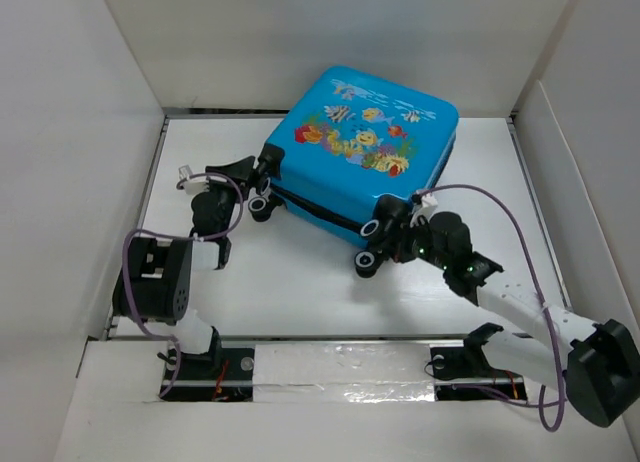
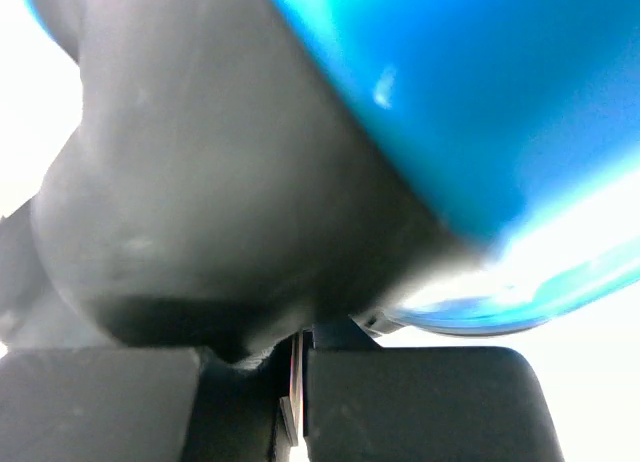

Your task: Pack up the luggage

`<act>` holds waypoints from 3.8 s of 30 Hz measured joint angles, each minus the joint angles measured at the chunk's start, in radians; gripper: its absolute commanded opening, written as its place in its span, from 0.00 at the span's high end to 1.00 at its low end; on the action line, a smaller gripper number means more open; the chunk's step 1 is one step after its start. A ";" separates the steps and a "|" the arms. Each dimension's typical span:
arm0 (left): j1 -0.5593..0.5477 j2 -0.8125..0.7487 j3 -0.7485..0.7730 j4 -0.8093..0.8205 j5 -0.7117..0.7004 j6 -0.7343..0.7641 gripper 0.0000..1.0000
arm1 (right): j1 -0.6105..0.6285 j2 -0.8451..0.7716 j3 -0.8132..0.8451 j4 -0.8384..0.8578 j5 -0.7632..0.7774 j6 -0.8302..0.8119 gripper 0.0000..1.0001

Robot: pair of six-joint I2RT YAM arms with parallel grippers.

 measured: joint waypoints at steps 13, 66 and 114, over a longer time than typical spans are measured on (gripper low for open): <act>-0.292 -0.431 -0.343 0.006 -0.269 0.237 1.00 | -0.155 0.100 0.000 0.169 0.219 -0.005 1.00; -0.478 -0.335 -0.093 -0.241 0.220 0.152 1.00 | 0.338 0.212 0.129 0.090 0.632 -0.249 1.00; -0.506 -0.515 -0.070 -0.523 0.187 0.374 0.16 | 0.034 0.104 -0.055 0.269 0.050 -0.174 0.52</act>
